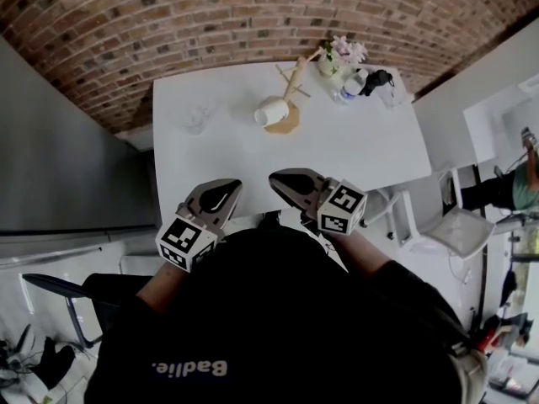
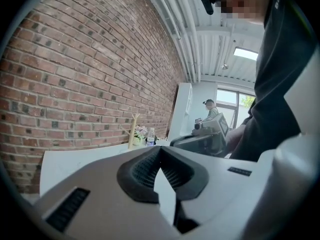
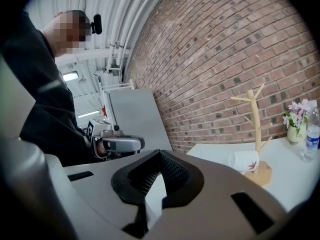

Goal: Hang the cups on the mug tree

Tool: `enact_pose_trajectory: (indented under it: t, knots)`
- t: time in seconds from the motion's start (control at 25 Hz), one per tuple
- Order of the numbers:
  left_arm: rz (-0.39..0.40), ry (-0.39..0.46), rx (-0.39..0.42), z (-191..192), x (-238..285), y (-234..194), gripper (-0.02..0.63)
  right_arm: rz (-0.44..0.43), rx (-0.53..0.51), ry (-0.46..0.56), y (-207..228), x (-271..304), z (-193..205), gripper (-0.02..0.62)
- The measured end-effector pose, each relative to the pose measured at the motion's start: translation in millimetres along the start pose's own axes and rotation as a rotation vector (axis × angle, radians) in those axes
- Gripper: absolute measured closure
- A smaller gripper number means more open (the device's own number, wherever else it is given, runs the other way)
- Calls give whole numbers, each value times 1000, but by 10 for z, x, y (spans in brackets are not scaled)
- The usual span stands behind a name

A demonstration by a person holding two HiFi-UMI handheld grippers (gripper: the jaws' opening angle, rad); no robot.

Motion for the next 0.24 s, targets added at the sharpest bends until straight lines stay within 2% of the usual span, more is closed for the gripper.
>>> enact_pose_trajectory:
  t: [0.24]
  knots:
    - [7, -3, 12, -8, 47, 16, 604, 0, -2, -21, 30, 10, -21, 566]
Point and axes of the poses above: the fingertips, and each gripper's own axes: x forward along the fingers, y to its right, z out of its underside, the point moved 8 cm from there along -x, backward along the fingers, and after that the axes turned 11 degrees about -z, right-handed, at the moved point
